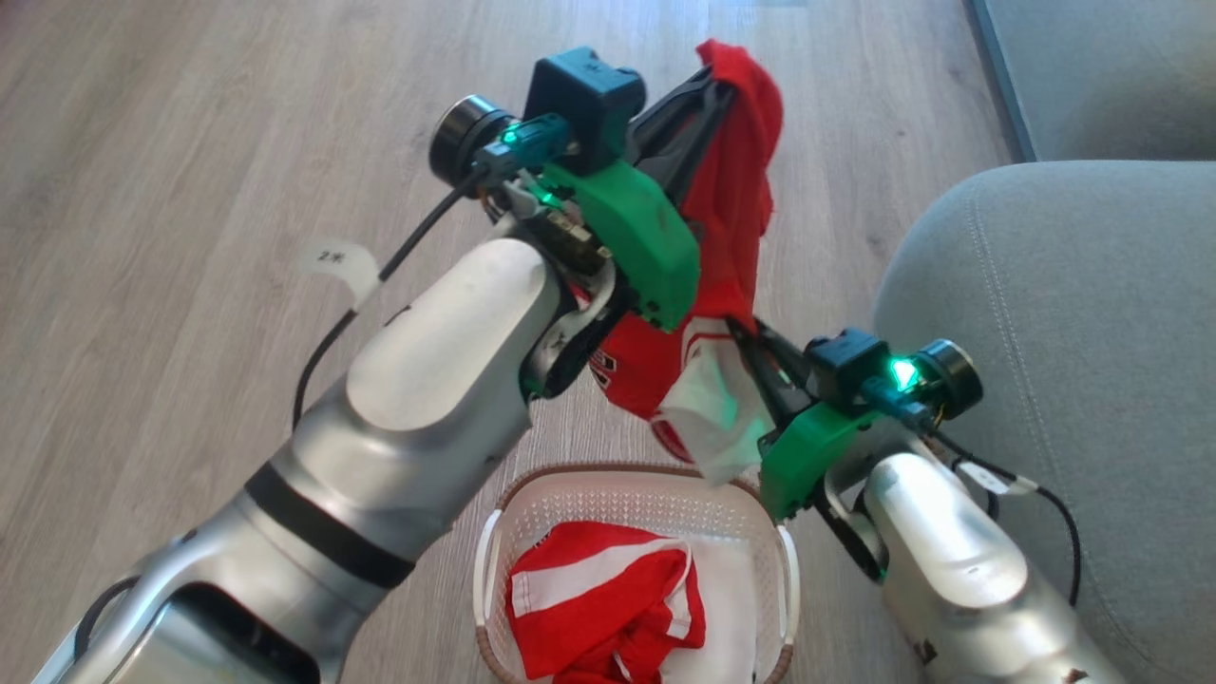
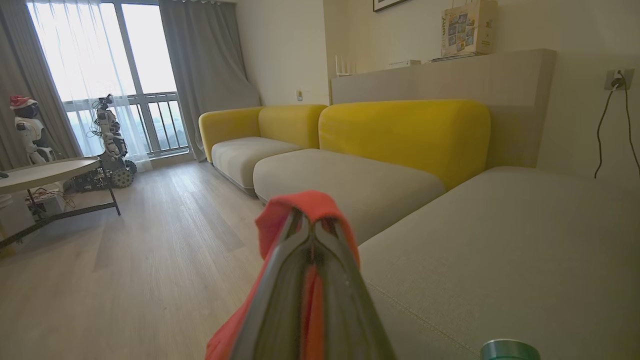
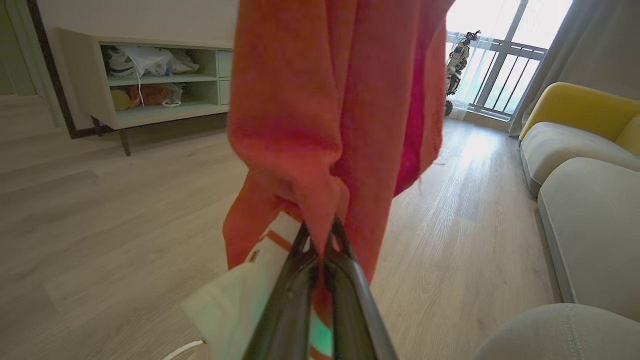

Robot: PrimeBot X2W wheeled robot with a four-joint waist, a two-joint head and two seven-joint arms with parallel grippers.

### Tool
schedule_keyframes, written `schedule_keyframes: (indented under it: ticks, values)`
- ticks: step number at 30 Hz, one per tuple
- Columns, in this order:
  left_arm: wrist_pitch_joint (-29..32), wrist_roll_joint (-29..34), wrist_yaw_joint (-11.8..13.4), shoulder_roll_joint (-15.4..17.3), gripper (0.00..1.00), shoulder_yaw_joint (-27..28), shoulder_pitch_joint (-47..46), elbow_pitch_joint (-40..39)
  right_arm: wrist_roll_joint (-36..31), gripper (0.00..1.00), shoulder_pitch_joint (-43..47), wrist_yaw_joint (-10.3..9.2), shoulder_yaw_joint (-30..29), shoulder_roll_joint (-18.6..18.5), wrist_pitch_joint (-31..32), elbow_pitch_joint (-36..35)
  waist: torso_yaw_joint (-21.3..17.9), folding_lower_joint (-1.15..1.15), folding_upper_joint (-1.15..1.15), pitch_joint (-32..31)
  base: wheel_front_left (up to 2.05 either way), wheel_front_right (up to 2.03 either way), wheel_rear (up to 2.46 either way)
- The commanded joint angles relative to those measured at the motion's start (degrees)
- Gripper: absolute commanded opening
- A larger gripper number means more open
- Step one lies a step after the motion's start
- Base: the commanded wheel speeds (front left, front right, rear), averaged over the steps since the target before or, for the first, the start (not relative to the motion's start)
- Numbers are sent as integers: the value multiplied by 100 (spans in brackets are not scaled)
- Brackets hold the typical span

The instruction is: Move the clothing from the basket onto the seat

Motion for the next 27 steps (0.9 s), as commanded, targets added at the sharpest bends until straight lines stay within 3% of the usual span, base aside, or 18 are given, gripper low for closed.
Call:
schedule_keyframes:
  ticks: [1,3,4,18,27]
  values:
    - [-72,-59,40,184,42,289,-166,-119,35,0,-210,41,-48,68,-32,-272,-37,0,0,7,0,0,0]
    - [-93,-91,52,262,84,310,-72,-67,36,0,-195,41,-149,19,-32,-350,-77,0,0,16,0,0,0]
    - [-108,-109,60,302,100,324,-19,-35,24,0,-198,41,-195,-21,-32,-400,-106,0,0,24,0,0,0]
    - [-641,-228,67,469,100,204,946,176,-161,0,-409,41,-819,-770,-32,-1010,-822,0,0,161,0,0,0]
    - [-892,-136,81,422,100,-10,1332,181,-205,0,-495,41,-1236,-1216,-32,-1382,-1755,0,0,403,0,0,0]
